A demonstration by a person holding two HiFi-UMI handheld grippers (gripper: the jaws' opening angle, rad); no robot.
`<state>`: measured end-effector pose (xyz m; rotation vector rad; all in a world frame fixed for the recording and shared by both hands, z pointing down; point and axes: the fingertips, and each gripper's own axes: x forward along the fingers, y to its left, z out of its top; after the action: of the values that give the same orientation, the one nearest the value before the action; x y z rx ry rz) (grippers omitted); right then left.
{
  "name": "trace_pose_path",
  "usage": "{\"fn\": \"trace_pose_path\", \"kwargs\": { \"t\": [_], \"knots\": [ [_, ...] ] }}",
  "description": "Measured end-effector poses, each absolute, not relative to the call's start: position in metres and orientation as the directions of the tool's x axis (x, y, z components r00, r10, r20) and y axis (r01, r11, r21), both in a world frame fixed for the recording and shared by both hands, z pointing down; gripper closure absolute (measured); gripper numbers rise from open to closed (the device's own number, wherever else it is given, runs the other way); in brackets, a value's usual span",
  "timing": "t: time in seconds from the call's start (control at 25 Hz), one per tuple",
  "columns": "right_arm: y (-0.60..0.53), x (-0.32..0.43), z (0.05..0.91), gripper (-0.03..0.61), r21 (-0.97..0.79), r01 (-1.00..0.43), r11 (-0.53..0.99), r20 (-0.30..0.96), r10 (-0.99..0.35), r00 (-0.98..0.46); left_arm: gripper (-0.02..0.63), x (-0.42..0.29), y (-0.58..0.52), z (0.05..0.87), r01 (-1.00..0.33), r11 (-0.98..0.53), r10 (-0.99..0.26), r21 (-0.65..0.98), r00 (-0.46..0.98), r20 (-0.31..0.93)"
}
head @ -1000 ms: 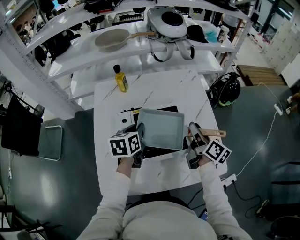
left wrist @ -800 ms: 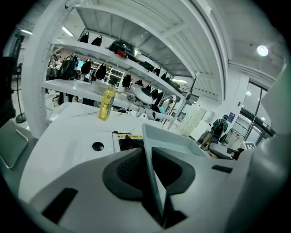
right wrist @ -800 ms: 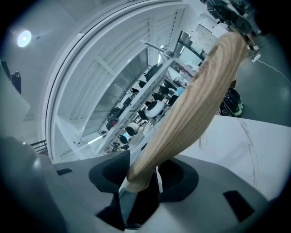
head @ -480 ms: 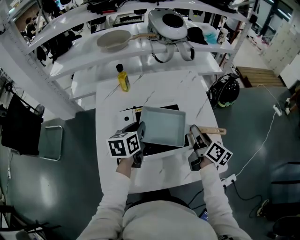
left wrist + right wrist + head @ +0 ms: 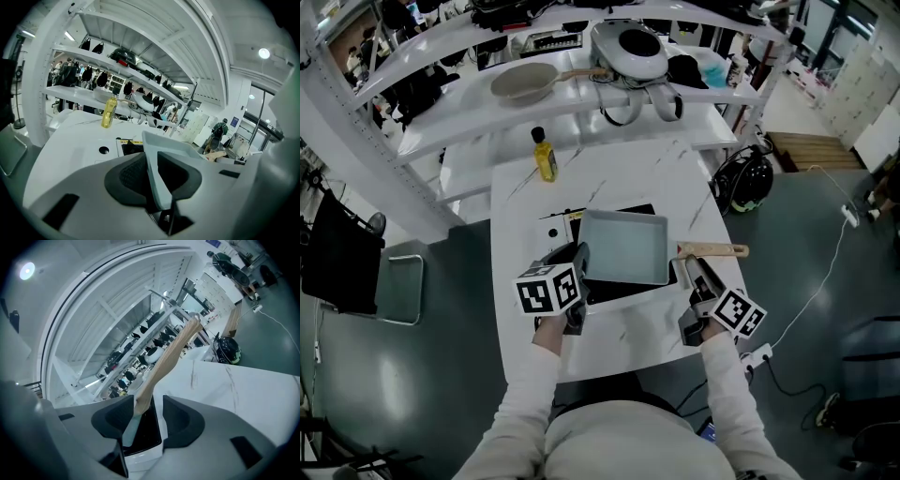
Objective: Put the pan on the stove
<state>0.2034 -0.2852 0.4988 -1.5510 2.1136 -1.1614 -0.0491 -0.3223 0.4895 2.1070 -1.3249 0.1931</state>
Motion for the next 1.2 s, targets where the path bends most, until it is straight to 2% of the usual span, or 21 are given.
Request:
{"fn": "trace_pose_path", "kwargs": {
  "t": [0.56,0.72,0.92,1.2],
  "knots": [
    [-0.253,0.183,0.468,0.385,-0.605,-0.773,0.189,0.2,-0.904,-0.378,0.541,-0.068,-0.3,0.463,-0.866,-0.322,-0.817,0.383,0.458,0.35],
    [-0.237,0.17,0.456,0.415,-0.562,-0.798,0.217,0.185,-0.907,-0.378,0.56,-0.073,-0.286,0.452,-0.871,-0.345,-0.83,0.349,0.457,0.321],
    [-0.218,0.159,0.445,0.484,-0.514,-0.821,0.247,0.16,-0.913,-0.375,0.581,-0.071,-0.267,0.443,-0.869,-0.385,-0.829,0.31,0.473,0.297],
    [-0.194,0.143,0.437,0.549,-0.456,-0.849,0.266,0.152,-0.917,-0.368,0.586,-0.068,-0.238,0.438,-0.854,-0.432,-0.815,0.289,0.507,0.278]
  ]
}}
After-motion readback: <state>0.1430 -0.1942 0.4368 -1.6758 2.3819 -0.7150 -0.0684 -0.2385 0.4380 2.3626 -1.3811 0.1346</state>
